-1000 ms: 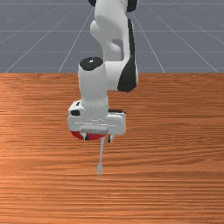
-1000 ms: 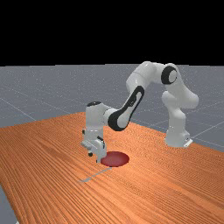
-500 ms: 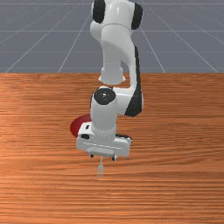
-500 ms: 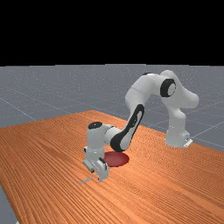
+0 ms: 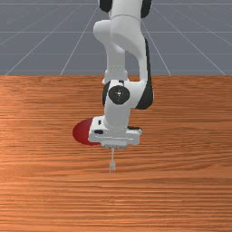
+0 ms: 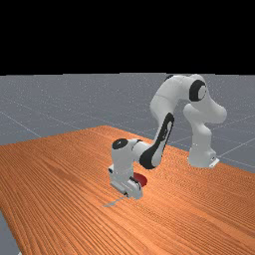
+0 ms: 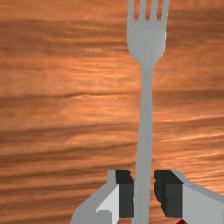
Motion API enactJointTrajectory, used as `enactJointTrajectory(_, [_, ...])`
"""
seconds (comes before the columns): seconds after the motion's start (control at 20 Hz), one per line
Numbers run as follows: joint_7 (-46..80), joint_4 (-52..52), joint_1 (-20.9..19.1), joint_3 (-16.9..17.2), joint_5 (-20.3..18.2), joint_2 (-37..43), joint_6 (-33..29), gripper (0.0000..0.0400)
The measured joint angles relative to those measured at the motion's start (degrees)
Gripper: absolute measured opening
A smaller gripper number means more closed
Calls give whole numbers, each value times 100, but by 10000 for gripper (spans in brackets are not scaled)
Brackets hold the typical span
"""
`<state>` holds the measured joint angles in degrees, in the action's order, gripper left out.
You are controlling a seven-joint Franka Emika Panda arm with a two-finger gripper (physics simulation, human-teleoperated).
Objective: Put the fork on the plate
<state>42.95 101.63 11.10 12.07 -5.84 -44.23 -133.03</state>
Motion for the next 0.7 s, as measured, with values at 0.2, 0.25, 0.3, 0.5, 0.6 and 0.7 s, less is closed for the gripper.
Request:
enactJointTrajectory(0.2, [6,90,53,97,90,480,242,84])
enactJointTrajectory(0.25, [-74,270,78,136,164,849,424,85])
enactJointTrajectory(0.3, [-147,654,112,173,238,1278,530,84])
enactJointTrajectory(0.5, [-300,2253,109,339,459,1981,424,83])
enactJointTrajectory(0.6, [-408,2724,15,392,475,1987,62,83])
enactJointTrajectory(0.7, [-523,2925,-56,393,472,1866,-217,81])
